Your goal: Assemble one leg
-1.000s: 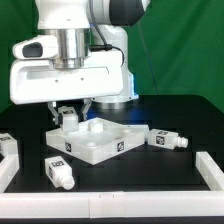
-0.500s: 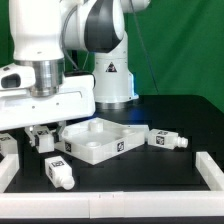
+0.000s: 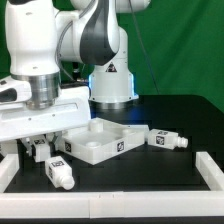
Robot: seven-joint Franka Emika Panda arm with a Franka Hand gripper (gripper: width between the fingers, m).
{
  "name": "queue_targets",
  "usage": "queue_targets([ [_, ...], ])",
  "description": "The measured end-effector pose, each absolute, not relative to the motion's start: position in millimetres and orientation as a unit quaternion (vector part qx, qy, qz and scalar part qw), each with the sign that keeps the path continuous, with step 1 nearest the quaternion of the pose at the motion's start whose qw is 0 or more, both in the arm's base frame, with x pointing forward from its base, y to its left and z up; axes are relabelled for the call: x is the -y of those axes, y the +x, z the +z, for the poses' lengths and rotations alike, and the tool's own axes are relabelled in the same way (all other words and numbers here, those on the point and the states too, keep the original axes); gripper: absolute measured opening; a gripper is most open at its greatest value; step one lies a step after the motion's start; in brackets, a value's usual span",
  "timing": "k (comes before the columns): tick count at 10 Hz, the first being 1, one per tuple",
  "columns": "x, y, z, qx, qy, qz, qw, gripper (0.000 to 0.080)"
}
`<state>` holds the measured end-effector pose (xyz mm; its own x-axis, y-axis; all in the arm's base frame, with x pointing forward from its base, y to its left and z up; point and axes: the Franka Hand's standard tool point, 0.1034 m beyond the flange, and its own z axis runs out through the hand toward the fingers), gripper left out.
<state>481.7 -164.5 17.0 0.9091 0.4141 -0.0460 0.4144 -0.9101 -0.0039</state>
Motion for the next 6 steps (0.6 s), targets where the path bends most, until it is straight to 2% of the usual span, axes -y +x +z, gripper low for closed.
queue_targets([
  [6, 164.2, 483.6, 16.6, -0.213, 0.977, -0.022, 0.003, 0.0288],
])
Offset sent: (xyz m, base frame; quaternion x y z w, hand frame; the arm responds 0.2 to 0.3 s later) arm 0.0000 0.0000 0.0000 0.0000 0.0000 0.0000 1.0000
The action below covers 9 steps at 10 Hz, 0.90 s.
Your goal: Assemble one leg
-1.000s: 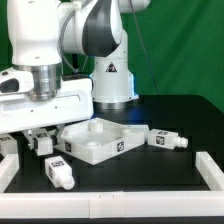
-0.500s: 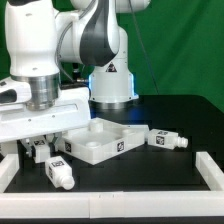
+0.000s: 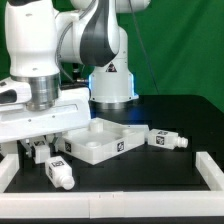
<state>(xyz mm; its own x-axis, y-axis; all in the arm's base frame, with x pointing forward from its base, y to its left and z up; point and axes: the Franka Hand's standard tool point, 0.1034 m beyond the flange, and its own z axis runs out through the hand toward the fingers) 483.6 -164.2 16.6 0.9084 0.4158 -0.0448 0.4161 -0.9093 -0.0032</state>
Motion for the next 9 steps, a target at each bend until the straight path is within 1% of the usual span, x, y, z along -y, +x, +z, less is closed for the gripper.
queue_targets([
  [1, 164, 484, 16.6, -0.213, 0.977, -0.022, 0.003, 0.0493],
  [2, 164, 484, 16.6, -0.213, 0.977, -0.022, 0.003, 0.0597],
  [3, 162, 483, 20.9, -0.214, 0.976, -0.027, -0.001, 0.0597],
  [4, 158, 487, 32.5, -0.216, 0.976, -0.023, 0.0, 0.064],
  [6, 146, 490, 58.0, -0.231, 0.973, -0.01, 0.005, 0.0647],
  [7, 140, 488, 60.7, -0.245, 0.97, 0.001, 0.01, 0.0649],
  [8, 130, 474, 52.0, -0.263, 0.965, 0.008, 0.015, 0.0649],
  [9, 122, 464, 46.0, -0.268, 0.963, 0.001, 0.01, 0.0649],
])
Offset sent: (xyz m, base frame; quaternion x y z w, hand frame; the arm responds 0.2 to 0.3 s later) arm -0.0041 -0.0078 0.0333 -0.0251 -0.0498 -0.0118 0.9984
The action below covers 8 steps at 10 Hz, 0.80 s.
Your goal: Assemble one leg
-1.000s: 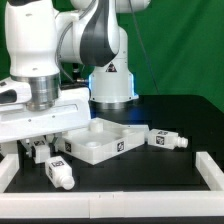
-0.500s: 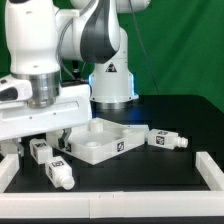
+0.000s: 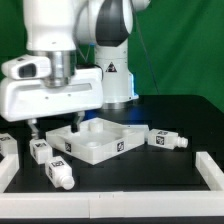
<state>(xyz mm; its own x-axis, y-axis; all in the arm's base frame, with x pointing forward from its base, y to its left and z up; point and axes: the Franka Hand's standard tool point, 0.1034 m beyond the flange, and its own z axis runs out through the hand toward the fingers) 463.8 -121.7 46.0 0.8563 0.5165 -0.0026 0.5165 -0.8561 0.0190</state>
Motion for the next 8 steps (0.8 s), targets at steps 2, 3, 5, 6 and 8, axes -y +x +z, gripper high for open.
queue_targets([
  [2, 115, 454, 35.6, -0.273, 0.962, -0.007, 0.004, 0.0649],
  [3, 116, 455, 36.3, -0.272, 0.962, -0.006, 0.005, 0.0649],
  [5, 115, 455, 35.5, -0.275, 0.961, -0.007, 0.005, 0.0649],
  [6, 110, 456, 33.2, -0.3, 0.954, -0.003, 0.009, 0.0649],
  [8, 104, 452, 24.7, -0.331, 0.944, -0.001, 0.01, 0.0649],
])
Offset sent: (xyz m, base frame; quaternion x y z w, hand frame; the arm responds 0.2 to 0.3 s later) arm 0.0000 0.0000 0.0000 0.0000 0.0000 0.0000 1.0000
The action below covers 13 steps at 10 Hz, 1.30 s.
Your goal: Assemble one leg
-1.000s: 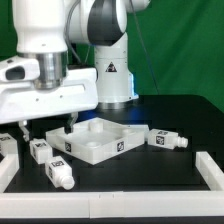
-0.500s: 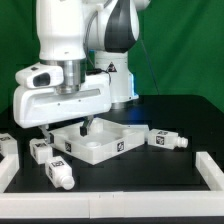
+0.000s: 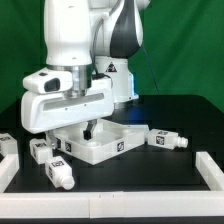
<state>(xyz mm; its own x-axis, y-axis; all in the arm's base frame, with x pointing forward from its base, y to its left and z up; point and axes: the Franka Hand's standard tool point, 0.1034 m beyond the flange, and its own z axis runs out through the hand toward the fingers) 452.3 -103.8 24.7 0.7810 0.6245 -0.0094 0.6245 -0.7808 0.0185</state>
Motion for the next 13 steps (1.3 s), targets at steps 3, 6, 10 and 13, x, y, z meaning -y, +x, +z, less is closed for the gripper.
queue_targets([
  [3, 104, 446, 13.7, -0.347, 0.938, -0.009, 0.007, 0.0649],
  [6, 92, 440, 5.6, -0.36, 0.933, -0.006, 0.008, 0.0649],
  [10, 94, 441, 5.5, -0.358, 0.934, -0.007, 0.007, 0.0398],
  [13, 95, 441, 6.6, -0.356, 0.934, -0.006, 0.008, 0.0086],
])
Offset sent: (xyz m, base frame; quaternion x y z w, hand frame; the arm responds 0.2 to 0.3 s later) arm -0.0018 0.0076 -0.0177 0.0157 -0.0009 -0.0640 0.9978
